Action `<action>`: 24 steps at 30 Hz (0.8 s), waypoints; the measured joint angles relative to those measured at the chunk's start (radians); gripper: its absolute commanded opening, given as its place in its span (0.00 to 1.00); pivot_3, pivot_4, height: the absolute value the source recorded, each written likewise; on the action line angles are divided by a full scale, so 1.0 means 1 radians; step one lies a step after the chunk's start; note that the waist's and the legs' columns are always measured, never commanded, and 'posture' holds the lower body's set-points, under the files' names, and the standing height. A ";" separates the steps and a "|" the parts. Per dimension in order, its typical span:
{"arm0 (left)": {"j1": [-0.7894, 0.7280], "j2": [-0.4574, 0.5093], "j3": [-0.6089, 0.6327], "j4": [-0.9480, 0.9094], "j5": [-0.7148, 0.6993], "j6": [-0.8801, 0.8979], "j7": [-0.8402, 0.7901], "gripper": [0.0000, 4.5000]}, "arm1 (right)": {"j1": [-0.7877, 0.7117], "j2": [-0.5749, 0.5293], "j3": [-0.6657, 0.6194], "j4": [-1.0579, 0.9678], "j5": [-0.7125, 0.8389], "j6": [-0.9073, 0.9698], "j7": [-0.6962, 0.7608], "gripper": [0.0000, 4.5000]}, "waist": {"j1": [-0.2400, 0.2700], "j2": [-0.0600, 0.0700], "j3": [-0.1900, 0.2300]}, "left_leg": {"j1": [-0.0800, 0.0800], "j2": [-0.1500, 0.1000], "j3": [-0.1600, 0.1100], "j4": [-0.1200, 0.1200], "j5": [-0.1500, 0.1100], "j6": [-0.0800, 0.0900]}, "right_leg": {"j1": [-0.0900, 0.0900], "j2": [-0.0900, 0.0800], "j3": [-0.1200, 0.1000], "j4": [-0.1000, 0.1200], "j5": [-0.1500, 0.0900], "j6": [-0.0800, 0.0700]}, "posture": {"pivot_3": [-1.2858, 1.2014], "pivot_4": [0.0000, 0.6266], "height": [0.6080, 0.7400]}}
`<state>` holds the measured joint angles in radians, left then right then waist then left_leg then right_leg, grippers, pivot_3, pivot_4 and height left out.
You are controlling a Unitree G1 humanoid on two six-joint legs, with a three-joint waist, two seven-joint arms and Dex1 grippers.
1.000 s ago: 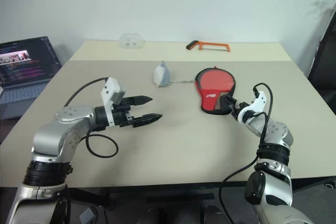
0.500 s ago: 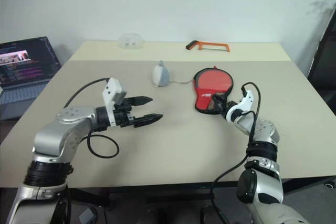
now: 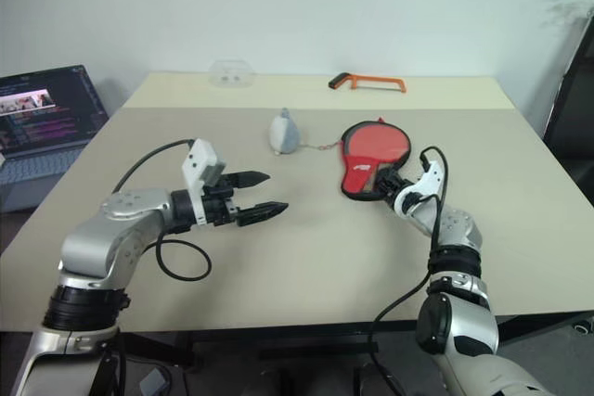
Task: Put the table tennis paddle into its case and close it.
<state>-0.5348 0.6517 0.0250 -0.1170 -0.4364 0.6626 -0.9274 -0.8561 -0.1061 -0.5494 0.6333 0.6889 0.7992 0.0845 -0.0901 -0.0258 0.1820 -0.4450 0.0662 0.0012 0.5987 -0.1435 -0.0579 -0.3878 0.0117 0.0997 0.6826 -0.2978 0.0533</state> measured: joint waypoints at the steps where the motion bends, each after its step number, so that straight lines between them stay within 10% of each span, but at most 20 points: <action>1: 0.000 0.000 0.000 0.000 0.000 -0.001 0.000 1.00 | 0.002 0.000 0.005 -0.003 -0.001 0.002 -0.001 0.01 | 0.000 0.000 0.000 | 0.000 0.000 0.000 0.000 0.000 0.000 | 0.000 0.000 0.000 0.000 0.000 0.001 | 0.52 0.24 1.00; 24: -0.001 0.015 -0.021 0.010 0.007 -0.018 -0.012 1.00 | 0.337 -0.024 0.240 -0.606 0.151 0.571 0.156 0.01 | 0.002 0.000 0.000 | 0.000 0.003 -0.001 -0.007 0.000 0.001 | -0.003 0.003 -0.003 0.000 -0.004 -0.006 | 0.52 0.24 1.00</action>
<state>-0.5361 0.6665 0.0037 -0.1069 -0.4289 0.6443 -0.9389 -0.5191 -0.1304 -0.3099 0.0273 0.8397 1.3703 0.2404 -0.0877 -0.0262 0.1818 -0.4454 0.0695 0.0001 0.5916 -0.1438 -0.0567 -0.3904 0.0145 0.0970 0.6825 -0.3020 0.0474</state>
